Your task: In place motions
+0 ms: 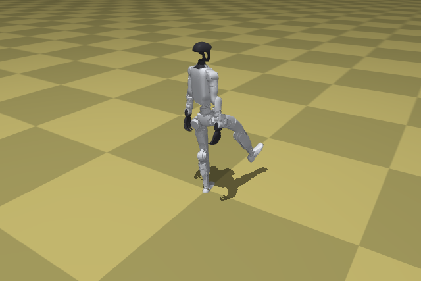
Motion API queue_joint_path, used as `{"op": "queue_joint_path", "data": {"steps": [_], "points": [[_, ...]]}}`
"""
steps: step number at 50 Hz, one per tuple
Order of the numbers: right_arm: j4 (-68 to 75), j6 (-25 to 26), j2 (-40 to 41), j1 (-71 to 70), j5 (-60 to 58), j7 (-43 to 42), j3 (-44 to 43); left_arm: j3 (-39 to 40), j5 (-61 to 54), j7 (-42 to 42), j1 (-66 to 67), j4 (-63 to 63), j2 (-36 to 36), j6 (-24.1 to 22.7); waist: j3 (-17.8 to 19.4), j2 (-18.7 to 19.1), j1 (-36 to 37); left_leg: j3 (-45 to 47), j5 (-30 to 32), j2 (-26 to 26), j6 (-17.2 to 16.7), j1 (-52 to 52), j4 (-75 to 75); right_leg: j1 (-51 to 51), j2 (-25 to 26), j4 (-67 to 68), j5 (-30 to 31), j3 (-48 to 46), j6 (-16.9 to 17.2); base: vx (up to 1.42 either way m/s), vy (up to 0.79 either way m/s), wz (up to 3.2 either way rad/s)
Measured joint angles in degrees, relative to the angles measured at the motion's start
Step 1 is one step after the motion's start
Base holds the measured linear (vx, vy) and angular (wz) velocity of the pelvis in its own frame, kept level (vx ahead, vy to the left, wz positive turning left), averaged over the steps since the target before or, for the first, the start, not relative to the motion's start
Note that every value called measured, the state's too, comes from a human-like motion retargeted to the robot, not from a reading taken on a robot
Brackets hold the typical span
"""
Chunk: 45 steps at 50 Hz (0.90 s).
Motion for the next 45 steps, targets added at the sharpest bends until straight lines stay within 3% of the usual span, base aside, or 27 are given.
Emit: {"op": "queue_joint_path", "data": {"steps": [4, 8, 11, 15, 20, 24, 28, 30, 32, 33, 35, 37, 40, 45], "points": [[0.87, 0.01, -0.55, 0.98, -0.04, 0.02, -0.55, -2.32, 1.29, 1.17, -4.93, -0.08, 1.15, 0.6, 4.45, 1.73, -4.85, -3.39, 0.18, 4.21, -0.7, 0.11, 1.4, -9.46, -2.1, -0.04, 0.58, 2.59, -2.89, -0.09, 0.01, 0.97], [2.82, 0.58, -0.73, 2.37, -0.38, 0.01, -1.81, -4.59, 0.27, 0.76, -6.84, -3.4, 0.57, -0.04, 3.96, 3.97, -5.28, -4.69, -0.08, 6.55, -0.93, -2.16, 2.71, -16.34, -3.11, -0.84, 1.13, 4.18, -4.58, 0.01, -0.02, 0.29], [3.39, 1.21, -0.63, 2.46, -0.76, 0.3, -1.89, -5.59, -1.14, 0.11, -7.58, -5.88, -0.44, -0.95, 4.13, 4.19, -4.91, -4.95, -0.14, 6.8, -0.76, -2.27, 3.11, -15.97, -2.58, -2.0, 2.02, 6.06, -4.53, 0.0, 0.0, 0.0], [1.75, 1.19, -0.22, 1.53, -1.42, 1.06, -0.83, -5.45, -1.65, -0.02, -8.57, -6.71, -1.04, -1.53, 4.25, 2.17, -4.59, -3.69, 0.4, 4.86, -0.74, -0.79, 2.23, -9.28, -1.6, -3.42, 2.2, 6.35, -3.37, 0.0, 0.0, 0.0], [-1.43, -0.2, 0.48, 0.77, -1.02, 0.63, -0.31, -4.84, 0.22, -0.08, -6.86, -5.8, -1.68, -1.76, 0.81, -1.6, -0.58, 0.33, 1.37, -0.15, -1.04, 0.78, -0.4, 4.36, -0.49, -1.07, 1.74, 4.37, -0.32, 0.03, -0.01, -0.54], [-2.47, -0.54, 0.61, -0.77, -1.05, -1.25, 0.76, -2.61, 1.02, -0.08, -3.26, -3.05, -2.6, -1.96, -2.73, -1.95, 2.61, 3.85, 1.74, -1.83, -1.81, 0.33, -2.28, 17.59, 0.77, 5.17, 3.84, 1.45, 3.61, 0.05, -0.03, -0.72], [-3.43, -0.66, 0.72, -2.23, -1.34, -2.78, 1.92, -0.29, 1.86, 0.09, 0.57, 1.04, -2.78, -1.59, -6.33, -1.78, 4.89, 6.39, 1.69, -3.2, -2.18, -0.89, -3.51, 31.98, 4.22, 6.1, 10.24, 4.81, 7.49, 0.04, -0.06, -0.67], [-3.74, -0.98, 0.85, -2.8, -0.97, -3.14, 2.35, 0.6, 2.69, 0.37, 2.48, 3.1, -2.47, -1.13, -8.28, -2.26, 6.19, 7.38, 1.59, -4.69, -1.98, -1.66, -3.89, 39.97, 5.53, 3.43, 11.77, 6.55, 11.69, 0.07, -0.08, -0.57], [-3.48, -1.1, 1.09, -3.1, -0.57, -3.13, 2.36, 1.74, 3.73, 1.17, 5.02, 4.95, -2.21, -0.52, -10.8, -2.72, 7.54, 7.91, 1.32, -6.49, -1.73, -2.48, -4.13, 46.58, 6.0, -4.88, 0.97, 0.87, 8.22, 0.13, -0.14, -0.44], [-3.05, -1.01, 1.18, -2.99, -0.47, -2.86, 2.17, 2.17, 4.08, 1.57, 6.31, 5.68, -2.14, -0.32, -11.72, -3.55, 8.36, 8.25, 1.14, -7.72, -1.72, -2.09, -4.33, 47.83, 5.82, -9.48, 3.33, -0.03, 6.74, 0.14, -0.1, -0.77], [-1.88, -0.52, 1.45, -3.71, -0.51, -1.72, 1.17, 3.01, 3.7, 2.39, 7.54, 6.74, -2.1, 0.5, -13.68, -3.55, 14.04, 11.86, 0.67, -7.55, -2.29, -2.41, -5.14, 47.32, 4.84, -12.88, 6.6, 4.33, 8.95, 0.0, -0.08, -1.3], [-1.93, -0.16, 1.36, -4.97, -0.55, -0.83, 0.04, 4.5, 1.86, 3.51, 7.56, 6.6, -3.22, 0.36, -15.33, -2.51, 14.64, 10.98, 0.9, -7.15, -2.64, -5.03, -5.2, 44.64, 4.36, -14.09, 7.92, 3.7, 9.7, -0.21, -0.08, -0.15], [-2.93, -0.35, 1.53, -7.82, -0.63, 0.02, 3.35, 7.53, -3.13, 1.76, 8.51, 4.82, -4.78, -1.55, -12.97, -2.65, 14.26, 13.12, 1.39, -6.92, -3.21, -4.27, -6.09, 42.51, 5.37, -11.71, 7.4, 6.28, 7.45, -0.13, -0.09, -0.56], [-5.74, -1.05, 3.23, -9.37, -1.22, -1.4, 7.11, 6.43, -3.26, 0.93, 4.57, 4.75, -4.24, 0.4, -10.66, -0.93, 7.24, 11.55, 2.12, -5.32, -3.97, -4.9, -5.92, 42.94, 6.69, -12.23, 7.44, 3.36, 7.07, -0.15, -0.11, 0.31]]}}
